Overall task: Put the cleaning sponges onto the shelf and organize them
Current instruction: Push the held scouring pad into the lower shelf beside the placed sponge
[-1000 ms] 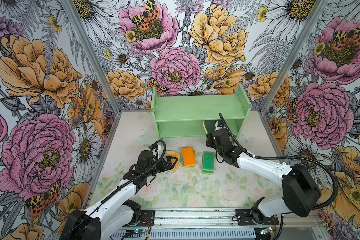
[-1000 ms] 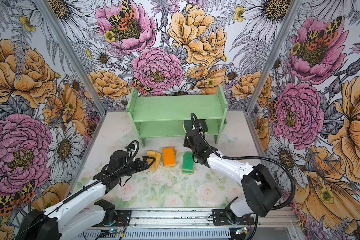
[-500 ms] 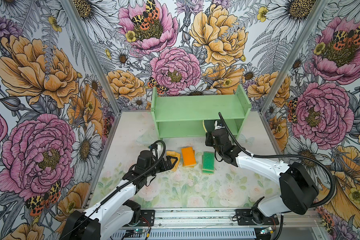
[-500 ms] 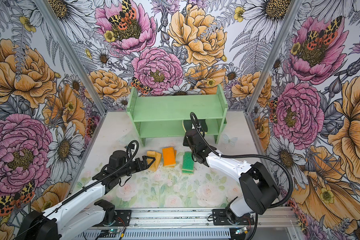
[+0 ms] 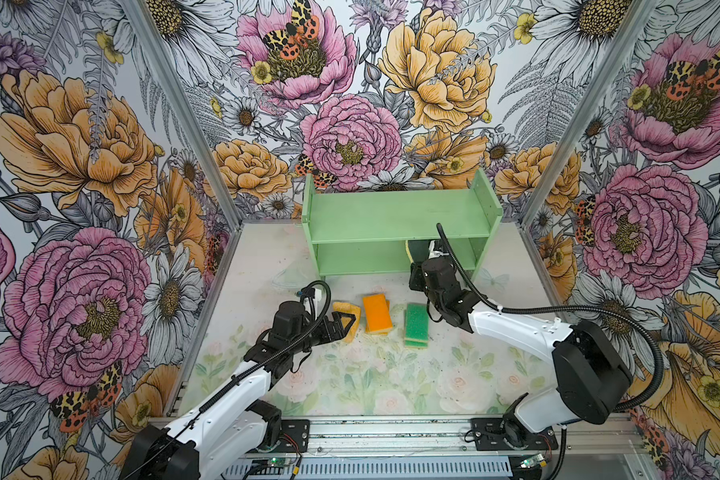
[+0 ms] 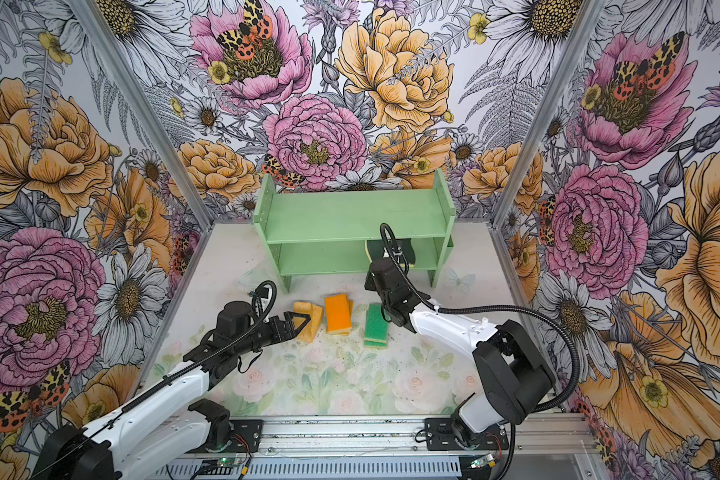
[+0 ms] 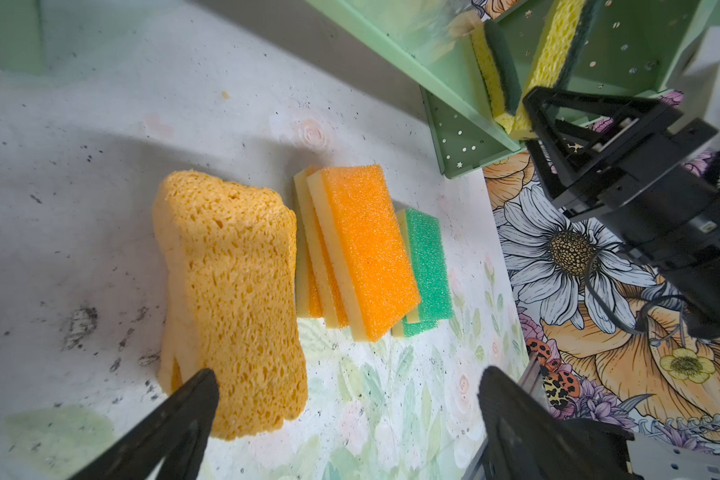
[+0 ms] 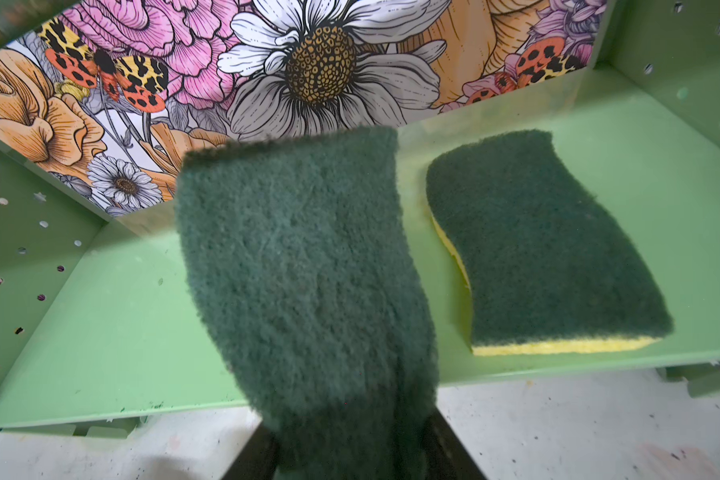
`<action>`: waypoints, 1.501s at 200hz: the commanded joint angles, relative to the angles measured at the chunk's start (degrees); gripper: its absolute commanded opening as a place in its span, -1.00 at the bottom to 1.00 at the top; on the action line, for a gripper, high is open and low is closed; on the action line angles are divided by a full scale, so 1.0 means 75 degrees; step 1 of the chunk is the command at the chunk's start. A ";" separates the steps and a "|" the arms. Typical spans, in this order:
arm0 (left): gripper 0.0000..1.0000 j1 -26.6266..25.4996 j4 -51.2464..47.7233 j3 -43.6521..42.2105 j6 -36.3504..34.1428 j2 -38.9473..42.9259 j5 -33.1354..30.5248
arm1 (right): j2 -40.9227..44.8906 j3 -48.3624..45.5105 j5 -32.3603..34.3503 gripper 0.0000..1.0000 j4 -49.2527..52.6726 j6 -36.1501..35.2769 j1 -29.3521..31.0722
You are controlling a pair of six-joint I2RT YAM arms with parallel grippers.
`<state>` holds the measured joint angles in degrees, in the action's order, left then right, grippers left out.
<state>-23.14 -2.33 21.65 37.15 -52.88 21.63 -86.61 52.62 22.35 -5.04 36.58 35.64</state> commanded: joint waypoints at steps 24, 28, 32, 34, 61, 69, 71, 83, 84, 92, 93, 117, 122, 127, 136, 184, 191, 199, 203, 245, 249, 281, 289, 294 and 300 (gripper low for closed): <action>0.98 0.0026 0.0032 -0.0083 -0.0323 0.0080 0.0009 | 0.0063 -0.0146 0.0428 -0.08 -0.0545 0.0127 -0.0029; 0.98 0.0018 0.0042 -0.0084 -0.0331 0.0067 0.0020 | 0.0065 -0.0159 0.0447 -0.08 -0.0567 0.0122 -0.0029; 0.98 0.0024 0.0042 -0.0086 -0.0341 0.0068 0.0031 | 0.0079 -0.0182 0.0459 -0.08 -0.0589 0.0110 -0.0029; 0.98 0.0026 0.0044 -0.0077 -0.0346 0.0073 0.0031 | 0.0077 -0.0189 0.0462 -0.08 -0.0592 0.0107 -0.0029; 0.97 0.0054 0.0056 -0.0068 -0.0434 0.0029 0.0136 | 0.0042 -0.0219 0.0528 -0.08 -0.0709 0.0139 -0.0029; 0.98 0.0083 0.0047 -0.0074 -0.0462 0.0019 0.0172 | 0.0014 -0.0197 0.0535 -0.08 -0.0729 0.0148 -0.0029; 0.98 0.0084 0.0042 -0.0068 -0.0473 0.0014 0.0168 | 0.0010 -0.0197 0.0529 -0.08 -0.0726 0.0143 -0.0029; 0.98 0.0114 0.0044 -0.0073 -0.0489 0.0007 0.0222 | -0.0039 -0.0152 0.0518 -0.08 -0.0735 0.0161 -0.0029; 0.98 0.0111 0.0042 -0.0074 -0.0494 0.0002 0.0222 | -0.0041 -0.0150 0.0521 -0.08 -0.0735 0.0161 -0.0029; 0.98 0.0116 0.0044 -0.0074 -0.0510 -0.0005 0.0239 | -0.0095 -0.0098 0.0522 -0.08 -0.0735 0.0173 -0.0018; 0.98 0.0106 0.0043 -0.0074 -0.0516 -0.0004 0.0242 | -0.0095 -0.0098 0.0522 -0.08 -0.0735 0.0173 -0.0018; 0.98 0.0143 0.0031 -0.0080 -0.0512 -0.0010 0.0257 | -0.0263 0.0099 0.0484 -0.08 -0.0642 0.0173 0.0006; 0.98 0.0168 0.0021 -0.0081 -0.0511 -0.0006 0.0257 | -0.0285 0.0133 0.0472 -0.08 -0.0629 0.0172 0.0016; 0.98 0.0155 0.0019 -0.0085 -0.0511 -0.0005 0.0285 | -0.0322 0.0168 0.0467 -0.08 -0.0619 0.0174 0.0018; 0.98 0.0159 0.0012 -0.0075 -0.0511 0.0008 0.0275 | -0.0379 0.0220 0.0454 -0.08 -0.0595 0.0168 0.0018; 0.98 0.0188 -0.0223 -0.0084 -0.0514 0.0230 0.0206 | -0.0499 0.0292 0.0488 -0.08 -0.0594 0.0162 0.0035; 0.98 0.0190 -0.0248 -0.0105 -0.0506 0.0290 0.0178 | -0.0506 0.0287 0.0498 -0.08 -0.0594 0.0156 0.0024; 0.98 0.0212 -0.0241 -0.0138 -0.0471 0.0352 0.0177 | -0.0527 0.0309 0.0489 -0.08 -0.0594 0.0159 0.0030; 0.98 0.0225 -0.0251 -0.0159 -0.0456 0.0387 0.0174 | -0.0523 0.0325 0.0495 -0.08 -0.0584 0.0156 0.0030; 0.98 0.0293 -0.0359 -0.0203 -0.0467 0.0512 0.0221 | -0.0672 0.0539 0.0464 -0.07 -0.0422 0.0156 0.0030; 0.98 0.0304 -0.0358 -0.0201 -0.0465 0.0523 0.0223 | -0.0686 0.0564 0.0465 -0.07 -0.0412 0.0162 0.0030; 0.98 0.0298 -0.0361 -0.0202 -0.0456 0.0535 0.0242 | -0.0730 0.0609 0.0496 -0.07 -0.0412 0.0173 0.0030; 0.98 0.0307 -0.0348 -0.0202 -0.0468 0.0541 0.0256 | -0.0734 0.0593 0.0514 -0.07 -0.0418 0.0179 0.0030; 0.98 0.0308 -0.0368 -0.0203 -0.0465 0.0547 0.0257 | -0.0735 0.0583 0.0524 -0.07 -0.0429 0.0185 0.0030; 0.98 0.0307 -0.0361 -0.0200 -0.0474 0.0547 0.0261 | -0.0746 0.0566 0.0533 -0.07 -0.0439 0.0185 0.0030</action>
<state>-21.45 -4.73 20.91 34.48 -49.58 22.55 -90.89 55.20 25.26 -7.99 37.47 35.94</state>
